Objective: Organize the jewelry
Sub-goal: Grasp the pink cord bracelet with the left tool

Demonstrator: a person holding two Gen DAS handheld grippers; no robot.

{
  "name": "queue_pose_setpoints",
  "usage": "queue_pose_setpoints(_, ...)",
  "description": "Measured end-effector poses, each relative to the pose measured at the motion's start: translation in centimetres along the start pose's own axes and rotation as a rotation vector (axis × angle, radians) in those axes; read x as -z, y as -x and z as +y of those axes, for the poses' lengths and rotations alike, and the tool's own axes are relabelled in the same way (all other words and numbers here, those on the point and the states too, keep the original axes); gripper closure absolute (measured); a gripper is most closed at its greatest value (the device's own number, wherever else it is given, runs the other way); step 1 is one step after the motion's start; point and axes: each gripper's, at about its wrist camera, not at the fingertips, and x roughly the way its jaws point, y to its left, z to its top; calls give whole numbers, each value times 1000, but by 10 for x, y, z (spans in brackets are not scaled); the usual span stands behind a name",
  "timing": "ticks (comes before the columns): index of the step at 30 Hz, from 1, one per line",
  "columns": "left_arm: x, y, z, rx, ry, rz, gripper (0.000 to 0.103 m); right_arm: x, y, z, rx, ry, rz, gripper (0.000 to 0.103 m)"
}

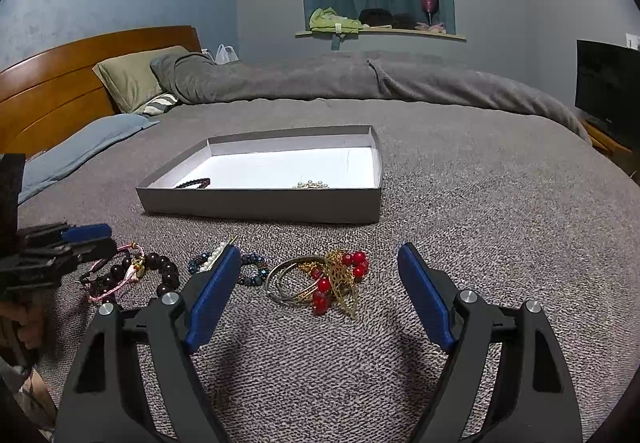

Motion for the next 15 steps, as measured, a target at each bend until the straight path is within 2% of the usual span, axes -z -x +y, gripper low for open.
queue_pose_setpoints(3, -1, -7, -5, 3, -37, 25, 58, 1, 0, -1, -2, -8, -1, 23)
queue_pose_setpoints(5, -1, -11, -6, -4, -46, 40, 70, 1, -1, -4, -6, -17, 2, 23)
queue_pose_setpoints(9, -3, -18, -7, -10, -59, 65, 71, 1, -3, -8, -12, -29, 5, 23)
queue_pose_setpoints(14, -1, -18, -8, -20, -76, 67, 99, 1, -2, -8, -10, -28, 0, 23)
queue_pose_setpoints(15, -1, -15, -9, -23, -80, 48, 99, 1, -1, -8, -11, -28, 1, 23)
